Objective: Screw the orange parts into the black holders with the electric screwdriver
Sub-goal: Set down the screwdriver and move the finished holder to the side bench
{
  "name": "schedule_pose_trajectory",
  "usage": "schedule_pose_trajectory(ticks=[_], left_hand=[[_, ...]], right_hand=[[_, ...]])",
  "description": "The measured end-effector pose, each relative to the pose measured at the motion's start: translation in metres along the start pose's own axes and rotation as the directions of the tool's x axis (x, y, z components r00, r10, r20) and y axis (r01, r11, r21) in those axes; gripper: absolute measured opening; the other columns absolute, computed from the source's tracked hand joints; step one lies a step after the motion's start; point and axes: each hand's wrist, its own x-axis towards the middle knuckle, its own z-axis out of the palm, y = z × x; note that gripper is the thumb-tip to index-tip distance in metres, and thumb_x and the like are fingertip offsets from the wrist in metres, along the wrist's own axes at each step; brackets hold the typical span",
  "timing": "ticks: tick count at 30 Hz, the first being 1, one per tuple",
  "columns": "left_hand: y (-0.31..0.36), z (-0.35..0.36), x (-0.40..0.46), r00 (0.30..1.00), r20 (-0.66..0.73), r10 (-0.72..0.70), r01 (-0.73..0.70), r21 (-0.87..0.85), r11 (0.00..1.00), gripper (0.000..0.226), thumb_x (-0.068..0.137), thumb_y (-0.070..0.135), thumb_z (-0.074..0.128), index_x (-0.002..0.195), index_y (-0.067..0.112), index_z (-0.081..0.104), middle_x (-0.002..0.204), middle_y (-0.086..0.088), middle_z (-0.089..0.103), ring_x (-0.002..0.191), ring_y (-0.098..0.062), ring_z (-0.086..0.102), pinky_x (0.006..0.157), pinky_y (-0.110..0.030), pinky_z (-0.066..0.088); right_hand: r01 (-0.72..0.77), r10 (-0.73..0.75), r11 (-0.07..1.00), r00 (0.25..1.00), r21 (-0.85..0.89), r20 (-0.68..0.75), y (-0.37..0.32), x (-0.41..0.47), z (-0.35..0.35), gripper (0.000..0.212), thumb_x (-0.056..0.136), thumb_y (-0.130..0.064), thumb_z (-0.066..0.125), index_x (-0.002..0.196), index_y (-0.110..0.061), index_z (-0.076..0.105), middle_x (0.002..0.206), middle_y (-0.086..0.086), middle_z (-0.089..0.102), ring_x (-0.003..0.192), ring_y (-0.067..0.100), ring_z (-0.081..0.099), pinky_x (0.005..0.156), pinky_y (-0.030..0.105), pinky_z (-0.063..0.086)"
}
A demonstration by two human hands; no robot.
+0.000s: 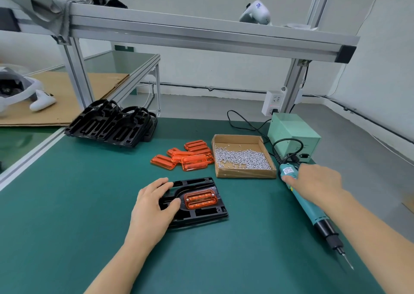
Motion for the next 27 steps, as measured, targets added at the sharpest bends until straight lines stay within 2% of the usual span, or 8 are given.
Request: schedule_pose_trajectory(ticks=[2,4,6,9,13,17,21,27], left_hand=[[0.0,0.0,0.0,1.0,0.003,-0.001,0.001,0.002,1.0,0.042,0.087,0.026,0.064,0.129,0.023,0.057,0.138,0.018,0.046,0.13,-0.004,0.032,0.099,-0.022,0.028],[0.0,-0.001,0.0,1.0,0.006,0.001,-0.001,-0.006,1.0,0.042,0.087,0.026,0.064,0.128,0.024,0.057,0.138,0.017,0.047,0.13,-0.004,0.032,0.101,-0.022,0.028],[0.001,-0.002,-0.001,1.0,0.006,0.001,-0.001,-0.036,0.999,0.044,0.086,0.028,0.066,0.128,0.024,0.057,0.138,0.018,0.046,0.13,-0.002,0.031,0.102,-0.021,0.026],[0.005,-0.007,-0.001,1.0,0.02,-0.005,0.007,-0.107,0.994,0.05,0.082,0.038,0.069,0.13,0.03,0.054,0.141,0.02,0.041,0.135,-0.001,0.024,0.111,-0.028,0.023],[0.006,-0.014,-0.008,0.998,0.061,0.019,-0.015,-0.067,0.998,0.074,0.07,0.057,0.069,0.136,0.039,0.042,0.145,0.026,0.025,0.141,-0.002,0.011,0.117,-0.034,0.009],[-0.001,-0.018,-0.02,0.991,0.125,0.045,-0.055,0.075,0.996,0.099,0.063,0.062,0.074,0.145,0.039,0.024,0.153,0.024,0.01,0.143,-0.001,-0.003,0.116,-0.03,-0.002],[-0.005,-0.018,-0.025,0.99,0.138,0.018,-0.046,0.198,0.979,0.111,0.061,0.06,0.076,0.149,0.035,0.012,0.156,0.019,0.001,0.143,-0.004,-0.007,0.117,-0.032,-0.003],[-0.003,-0.018,-0.024,0.992,0.128,-0.006,-0.024,0.236,0.972,0.106,0.068,0.058,0.072,0.15,0.032,0.01,0.156,0.019,0.002,0.143,-0.003,0.003,0.117,-0.03,0.0]], right_hand=[[0.043,-0.04,0.999,0.995,0.033,-0.089,-0.009,-0.006,-0.008,0.047,0.096,-0.062,0.035,0.083,-0.017,0.043,0.071,-0.005,0.047,0.073,0.02,0.051,0.064,0.029,0.037],[0.128,-0.117,0.991,0.976,0.05,-0.183,-0.019,-0.012,-0.016,0.043,0.098,-0.058,0.035,0.089,-0.017,0.045,0.079,-0.003,0.058,0.077,0.022,0.056,0.074,0.032,0.039],[0.251,-0.225,0.965,0.942,0.079,-0.249,-0.032,-0.017,-0.021,0.043,0.099,-0.055,0.035,0.105,-0.016,0.052,0.099,-0.001,0.067,0.093,0.02,0.062,0.097,0.038,0.037],[0.473,-0.434,0.866,0.872,0.163,-0.224,-0.058,-0.027,-0.021,0.048,0.101,-0.048,0.036,0.138,-0.017,0.042,0.136,-0.001,0.056,0.129,0.015,0.047,0.118,0.043,0.009],[0.699,-0.674,0.68,0.715,0.222,-0.184,-0.095,-0.042,-0.013,0.056,0.102,-0.042,0.037,0.152,-0.019,0.023,0.157,-0.003,0.031,0.146,0.011,0.02,0.119,0.04,-0.004],[0.788,-0.767,0.589,0.615,0.18,-0.183,-0.123,-0.045,-0.003,0.053,0.104,-0.034,0.036,0.152,-0.017,0.023,0.156,-0.001,0.032,0.146,0.012,0.019,0.118,0.038,-0.006],[0.794,-0.778,0.571,0.604,0.209,-0.173,-0.138,-0.042,0.003,0.05,0.104,-0.029,0.037,0.151,-0.015,0.025,0.156,0.002,0.033,0.146,0.014,0.02,0.119,0.04,-0.004],[0.772,-0.753,0.582,0.63,0.254,-0.191,-0.147,-0.038,0.007,0.047,0.104,-0.031,0.037,0.148,-0.017,0.033,0.149,0.0,0.043,0.14,0.014,0.032,0.118,0.038,0.0]])
